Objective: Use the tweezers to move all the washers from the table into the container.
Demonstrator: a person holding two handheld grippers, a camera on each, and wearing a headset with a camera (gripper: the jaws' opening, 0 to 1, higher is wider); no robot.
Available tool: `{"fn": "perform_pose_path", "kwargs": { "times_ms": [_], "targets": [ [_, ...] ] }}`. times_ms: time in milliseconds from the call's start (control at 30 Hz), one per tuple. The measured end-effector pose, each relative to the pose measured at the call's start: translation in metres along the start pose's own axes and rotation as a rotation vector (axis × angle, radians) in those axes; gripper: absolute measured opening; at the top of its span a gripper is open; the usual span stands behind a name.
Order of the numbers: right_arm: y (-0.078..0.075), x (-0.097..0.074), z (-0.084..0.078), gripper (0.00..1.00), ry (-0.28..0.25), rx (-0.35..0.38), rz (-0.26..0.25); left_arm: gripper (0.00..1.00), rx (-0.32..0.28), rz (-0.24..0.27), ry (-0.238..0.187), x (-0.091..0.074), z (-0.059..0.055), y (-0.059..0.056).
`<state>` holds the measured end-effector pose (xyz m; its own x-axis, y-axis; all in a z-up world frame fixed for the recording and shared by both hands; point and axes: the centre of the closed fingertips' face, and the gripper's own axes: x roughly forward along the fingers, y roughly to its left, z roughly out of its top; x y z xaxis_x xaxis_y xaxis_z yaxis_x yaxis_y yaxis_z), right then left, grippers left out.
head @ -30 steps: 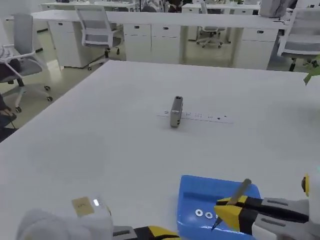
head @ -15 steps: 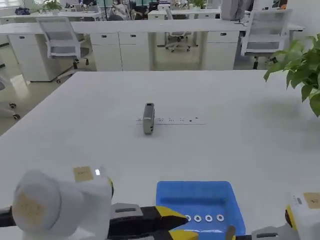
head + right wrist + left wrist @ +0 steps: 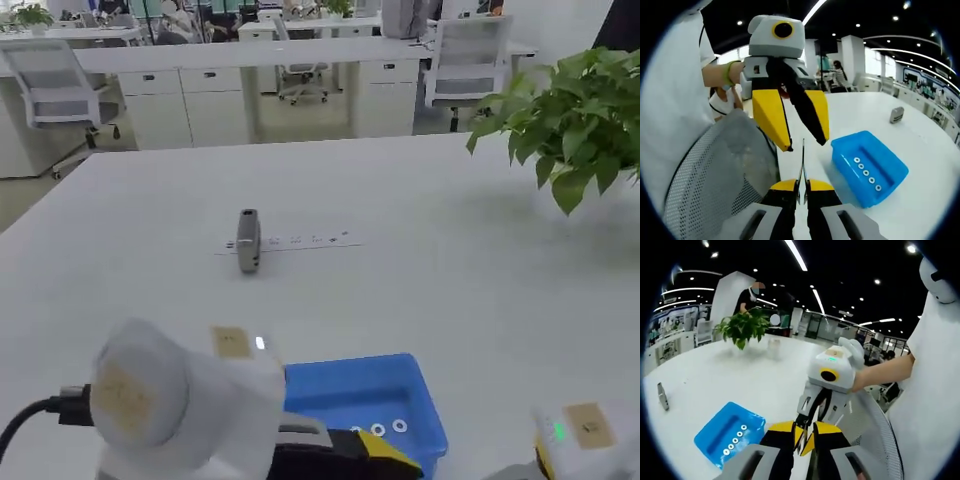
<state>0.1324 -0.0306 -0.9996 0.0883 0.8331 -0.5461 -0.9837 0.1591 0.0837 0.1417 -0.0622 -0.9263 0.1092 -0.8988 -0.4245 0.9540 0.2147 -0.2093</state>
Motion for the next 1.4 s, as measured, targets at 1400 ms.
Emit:
{"fn": "perform_pose_path", "kwargs": {
  "times_ms": [1400],
  "targets": [
    [-0.029,0.028,-0.049,0.06,0.209,-0.145,-0.039,0.00,0.243,0.043,0.356,0.003,-0.089,0.034]
  ]
}}
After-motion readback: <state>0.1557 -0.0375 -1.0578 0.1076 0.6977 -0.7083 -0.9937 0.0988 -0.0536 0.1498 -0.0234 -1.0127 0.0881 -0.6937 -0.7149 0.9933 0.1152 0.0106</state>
